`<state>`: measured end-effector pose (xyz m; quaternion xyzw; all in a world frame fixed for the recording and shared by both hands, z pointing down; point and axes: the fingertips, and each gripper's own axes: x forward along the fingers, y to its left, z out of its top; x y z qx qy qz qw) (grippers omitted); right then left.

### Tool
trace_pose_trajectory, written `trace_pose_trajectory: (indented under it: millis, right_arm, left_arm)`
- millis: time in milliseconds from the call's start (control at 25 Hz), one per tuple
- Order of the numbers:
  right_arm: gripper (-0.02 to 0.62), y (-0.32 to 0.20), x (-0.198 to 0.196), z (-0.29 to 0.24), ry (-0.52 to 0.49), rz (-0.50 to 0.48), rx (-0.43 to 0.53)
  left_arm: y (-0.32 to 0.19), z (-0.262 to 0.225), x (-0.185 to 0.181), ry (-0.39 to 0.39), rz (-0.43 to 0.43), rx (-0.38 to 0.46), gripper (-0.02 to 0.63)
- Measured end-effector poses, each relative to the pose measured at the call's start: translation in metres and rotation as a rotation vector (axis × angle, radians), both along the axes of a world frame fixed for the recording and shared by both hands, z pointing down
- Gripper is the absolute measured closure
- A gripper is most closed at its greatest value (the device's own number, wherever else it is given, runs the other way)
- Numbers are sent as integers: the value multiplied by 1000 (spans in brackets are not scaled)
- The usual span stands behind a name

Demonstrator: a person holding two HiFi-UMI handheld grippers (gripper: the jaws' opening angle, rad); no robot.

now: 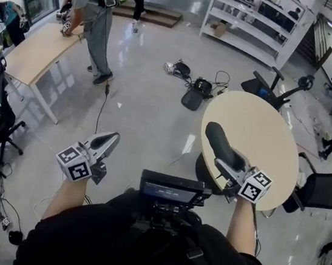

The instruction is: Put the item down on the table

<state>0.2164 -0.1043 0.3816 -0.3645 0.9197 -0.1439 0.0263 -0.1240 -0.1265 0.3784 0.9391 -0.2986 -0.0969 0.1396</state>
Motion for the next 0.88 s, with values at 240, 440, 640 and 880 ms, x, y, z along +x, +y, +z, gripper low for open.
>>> trace_pose_trajectory:
  millis: [240, 440, 640, 880]
  right_arm:
    - [270, -86, -47, -17, 25, 60, 34]
    - [270, -142, -55, -6, 61, 86, -5]
    - [270, -208, -32, 6, 47, 133, -26]
    - [270, -303, 19, 16, 17, 99, 7]
  left_arm:
    - [-111, -11, -51, -30, 55, 51, 604]
    - [-191, -20, -47, -15, 97, 54, 604]
    - [-269, -2, -25, -16, 131, 20, 604]
    - [-352, -3, 29, -21, 105, 18, 604]
